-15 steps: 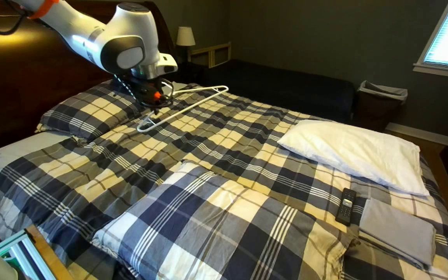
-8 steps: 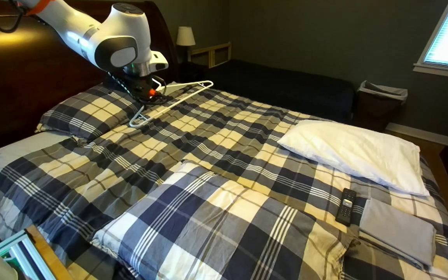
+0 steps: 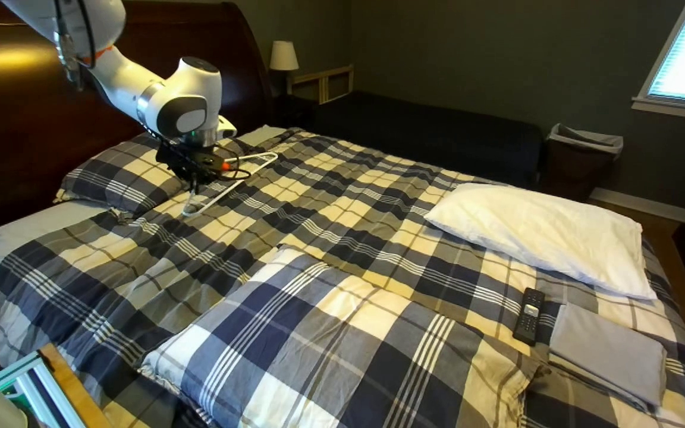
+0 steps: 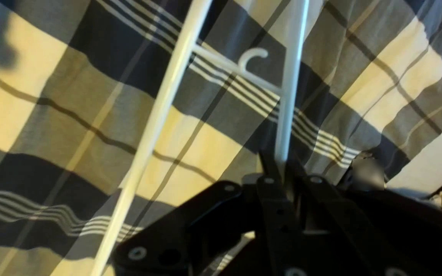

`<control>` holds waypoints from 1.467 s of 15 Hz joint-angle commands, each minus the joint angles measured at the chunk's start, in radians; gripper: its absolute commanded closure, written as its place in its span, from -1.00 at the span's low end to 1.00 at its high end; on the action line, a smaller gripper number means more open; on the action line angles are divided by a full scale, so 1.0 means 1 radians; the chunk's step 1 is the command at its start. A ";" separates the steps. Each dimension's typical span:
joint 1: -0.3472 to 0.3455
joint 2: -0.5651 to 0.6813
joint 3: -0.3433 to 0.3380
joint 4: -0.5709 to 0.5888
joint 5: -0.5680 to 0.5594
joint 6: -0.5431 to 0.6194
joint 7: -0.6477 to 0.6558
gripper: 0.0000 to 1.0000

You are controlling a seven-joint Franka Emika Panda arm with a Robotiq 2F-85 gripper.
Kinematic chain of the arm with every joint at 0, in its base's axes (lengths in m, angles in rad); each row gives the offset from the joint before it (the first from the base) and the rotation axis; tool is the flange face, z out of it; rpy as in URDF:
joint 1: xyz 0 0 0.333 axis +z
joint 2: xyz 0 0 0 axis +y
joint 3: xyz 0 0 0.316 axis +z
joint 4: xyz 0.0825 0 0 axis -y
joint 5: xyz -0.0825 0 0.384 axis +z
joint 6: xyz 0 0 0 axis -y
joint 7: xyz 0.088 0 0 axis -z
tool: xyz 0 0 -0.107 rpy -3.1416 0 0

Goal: Put the hanger on the bed

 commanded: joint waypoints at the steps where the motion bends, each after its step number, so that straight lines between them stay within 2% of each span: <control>1: 0.010 0.258 0.029 0.188 -0.152 -0.086 0.000 0.96; 3: 0.052 0.375 0.026 0.308 -0.265 -0.159 0.021 0.96; 8: 0.138 0.607 0.021 0.575 -0.454 -0.378 -0.014 0.96; 9: 0.148 0.647 0.020 0.629 -0.476 -0.433 -0.020 0.32; 10: 0.155 0.668 0.015 0.681 -0.494 -0.485 -0.015 0.31; 11: 0.162 0.685 0.004 0.734 -0.514 -0.528 -0.006 0.17; 13: 0.144 0.623 -0.016 0.735 -0.530 -0.569 0.028 -0.09; 16: 0.119 0.462 -0.060 0.644 -0.551 -0.515 0.132 -0.57; 19: 0.090 0.294 -0.103 0.528 -0.547 -0.513 0.244 -0.98; 21: 0.066 0.187 -0.116 0.433 -0.526 -0.485 0.322 -1.00; 22: 0.077 0.317 -0.096 0.592 -0.536 -0.525 0.249 -0.96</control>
